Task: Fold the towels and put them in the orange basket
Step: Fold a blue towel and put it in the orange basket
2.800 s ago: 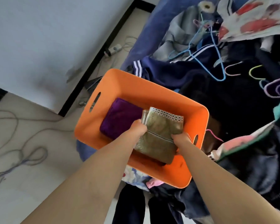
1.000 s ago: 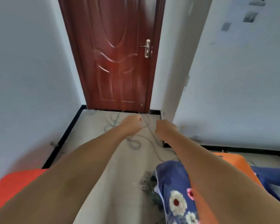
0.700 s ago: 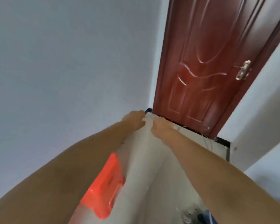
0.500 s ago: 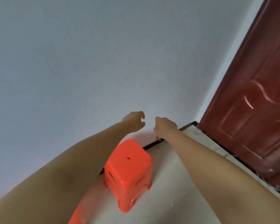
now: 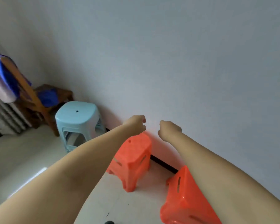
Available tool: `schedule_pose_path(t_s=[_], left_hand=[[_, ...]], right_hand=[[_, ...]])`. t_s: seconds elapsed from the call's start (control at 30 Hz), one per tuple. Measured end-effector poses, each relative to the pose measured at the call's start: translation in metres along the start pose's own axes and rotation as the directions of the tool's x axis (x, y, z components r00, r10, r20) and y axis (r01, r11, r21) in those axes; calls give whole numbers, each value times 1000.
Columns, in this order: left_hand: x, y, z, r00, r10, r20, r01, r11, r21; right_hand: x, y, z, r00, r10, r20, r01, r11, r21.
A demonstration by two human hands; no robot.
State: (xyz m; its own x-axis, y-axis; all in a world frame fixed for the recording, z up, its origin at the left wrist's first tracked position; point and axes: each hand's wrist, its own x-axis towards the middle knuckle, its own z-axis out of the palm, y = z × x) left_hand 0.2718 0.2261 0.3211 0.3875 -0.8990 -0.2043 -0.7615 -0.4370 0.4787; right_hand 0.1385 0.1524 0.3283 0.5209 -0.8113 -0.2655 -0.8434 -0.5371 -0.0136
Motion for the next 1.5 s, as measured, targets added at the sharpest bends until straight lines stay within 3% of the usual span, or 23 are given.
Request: schedule_pose_path(t_s=[0.2,0.43,0.93,1.27,1.5], left_hand=[[-87,-126,-47,932,-317,-173,312,948,-57],[-154,-245,-94,811,-521,-266,503,854,-137],[-153,-468,-219,807,-540,-238,528,841,-119],[-43,-551,-284,814,-520,-259,496,854,-156],[26,-613,-378,752,-562,-345,533,826,-184]], right_hand=[[-14,-147,8,935,-355,4,355,934,-48],[-27,-289,16,835,-537,121,548,831,-93],[29,-530,27,850,-481,214,514,845,-146],[167,-620,-13,868,-468,169,494,850,-182],[272,-707,-73,821,-561,107,571,809,-139]])
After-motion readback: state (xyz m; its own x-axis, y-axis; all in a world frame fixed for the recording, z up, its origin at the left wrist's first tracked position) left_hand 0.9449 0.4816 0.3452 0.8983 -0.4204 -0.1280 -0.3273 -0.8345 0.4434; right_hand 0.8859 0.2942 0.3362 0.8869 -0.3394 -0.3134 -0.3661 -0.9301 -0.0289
